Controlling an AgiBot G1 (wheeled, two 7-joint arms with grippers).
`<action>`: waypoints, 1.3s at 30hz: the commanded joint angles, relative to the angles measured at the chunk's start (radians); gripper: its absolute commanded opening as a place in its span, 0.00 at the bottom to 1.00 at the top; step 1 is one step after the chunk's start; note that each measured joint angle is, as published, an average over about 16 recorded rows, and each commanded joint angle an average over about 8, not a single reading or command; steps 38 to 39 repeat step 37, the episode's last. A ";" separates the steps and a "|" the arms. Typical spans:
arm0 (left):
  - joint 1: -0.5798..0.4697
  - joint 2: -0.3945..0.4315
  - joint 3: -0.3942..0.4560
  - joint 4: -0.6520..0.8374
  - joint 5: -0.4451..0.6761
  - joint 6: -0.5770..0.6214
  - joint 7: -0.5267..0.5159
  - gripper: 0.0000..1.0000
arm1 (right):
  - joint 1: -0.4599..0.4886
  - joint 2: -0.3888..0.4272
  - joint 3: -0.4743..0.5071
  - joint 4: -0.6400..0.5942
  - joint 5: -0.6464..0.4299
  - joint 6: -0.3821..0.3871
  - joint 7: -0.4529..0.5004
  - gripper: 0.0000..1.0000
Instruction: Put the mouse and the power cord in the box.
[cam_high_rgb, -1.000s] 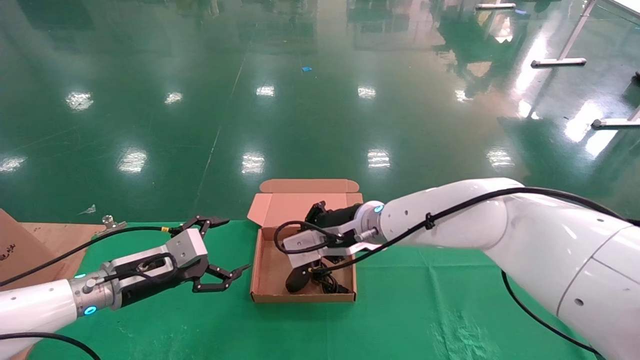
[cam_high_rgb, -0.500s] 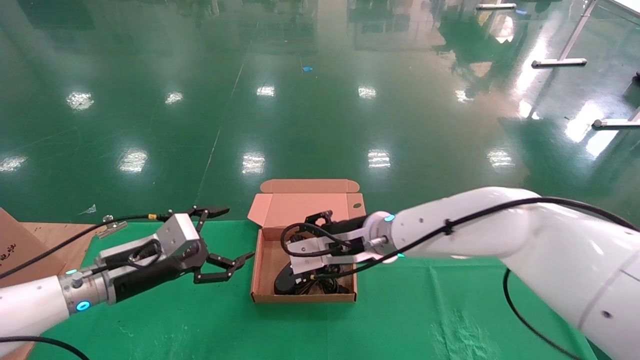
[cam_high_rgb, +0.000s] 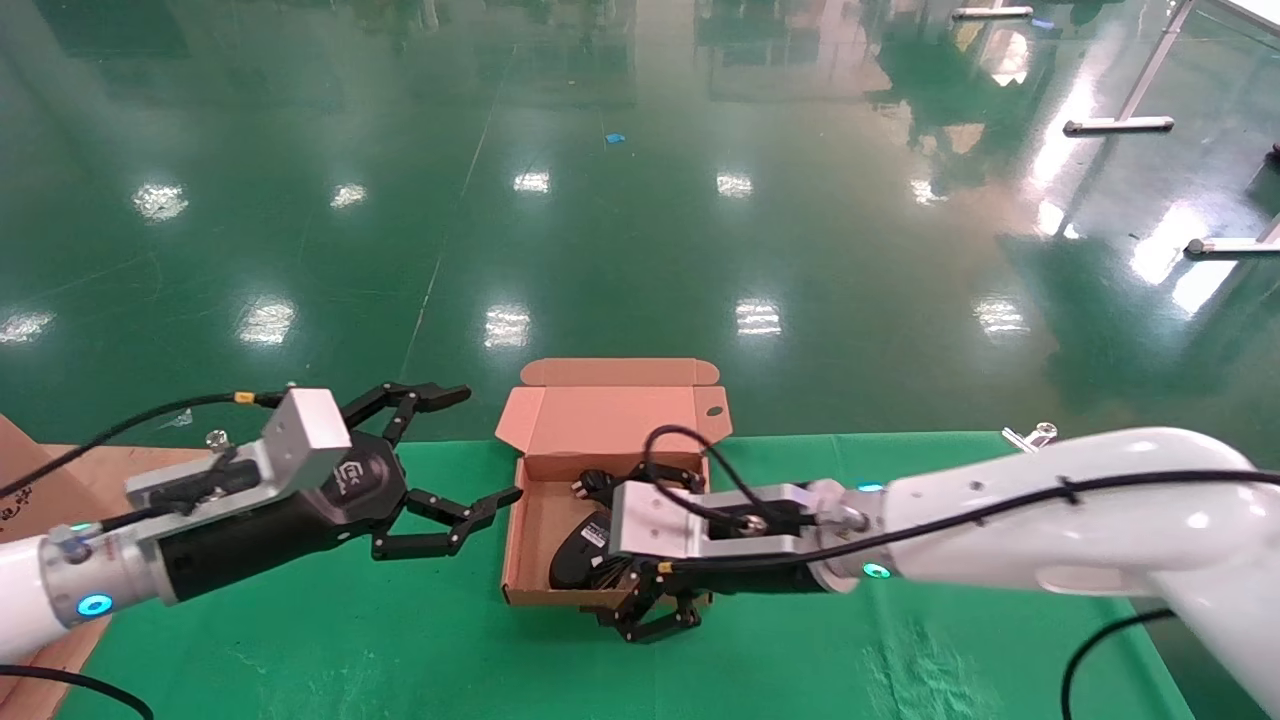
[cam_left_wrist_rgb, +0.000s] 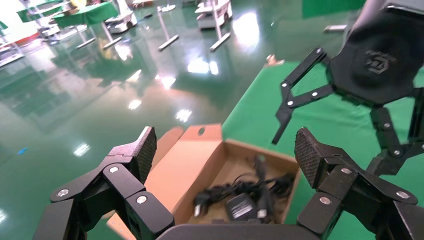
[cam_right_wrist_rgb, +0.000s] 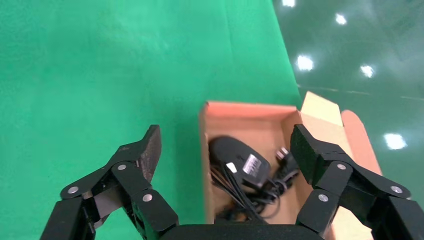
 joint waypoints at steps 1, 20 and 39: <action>0.009 -0.013 -0.014 -0.032 -0.005 0.016 -0.034 1.00 | -0.023 0.025 0.040 0.020 0.024 -0.029 0.014 1.00; 0.091 -0.132 -0.144 -0.339 -0.049 0.165 -0.356 1.00 | -0.237 0.268 0.420 0.206 0.250 -0.303 0.152 1.00; 0.157 -0.227 -0.248 -0.586 -0.085 0.286 -0.615 1.00 | -0.411 0.464 0.729 0.358 0.434 -0.526 0.264 1.00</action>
